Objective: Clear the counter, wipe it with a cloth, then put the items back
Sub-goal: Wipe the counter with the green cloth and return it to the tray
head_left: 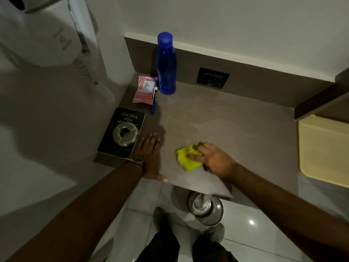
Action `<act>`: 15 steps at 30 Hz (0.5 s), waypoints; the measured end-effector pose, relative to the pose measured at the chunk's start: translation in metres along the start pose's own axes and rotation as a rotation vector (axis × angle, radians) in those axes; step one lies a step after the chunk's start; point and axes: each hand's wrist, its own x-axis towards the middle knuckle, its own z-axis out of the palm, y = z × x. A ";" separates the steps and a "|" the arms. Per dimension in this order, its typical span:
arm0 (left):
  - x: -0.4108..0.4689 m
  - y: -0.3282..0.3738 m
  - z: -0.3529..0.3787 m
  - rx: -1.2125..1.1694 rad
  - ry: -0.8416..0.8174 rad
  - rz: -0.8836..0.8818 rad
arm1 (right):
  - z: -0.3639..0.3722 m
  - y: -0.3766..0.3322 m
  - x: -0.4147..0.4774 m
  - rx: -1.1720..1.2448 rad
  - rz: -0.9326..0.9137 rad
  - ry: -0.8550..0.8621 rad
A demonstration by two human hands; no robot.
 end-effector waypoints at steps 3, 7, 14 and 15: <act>-0.002 0.002 0.001 -0.082 0.018 0.006 | -0.006 0.014 -0.001 0.055 0.403 0.108; -0.001 0.001 0.004 -0.099 0.034 -0.007 | -0.010 0.013 0.033 0.143 0.840 0.178; 0.000 0.001 -0.010 0.161 -0.050 -0.005 | -0.015 -0.015 0.060 0.312 0.638 0.166; -0.002 0.002 -0.008 0.210 0.006 0.005 | -0.014 -0.024 0.056 0.307 0.523 0.135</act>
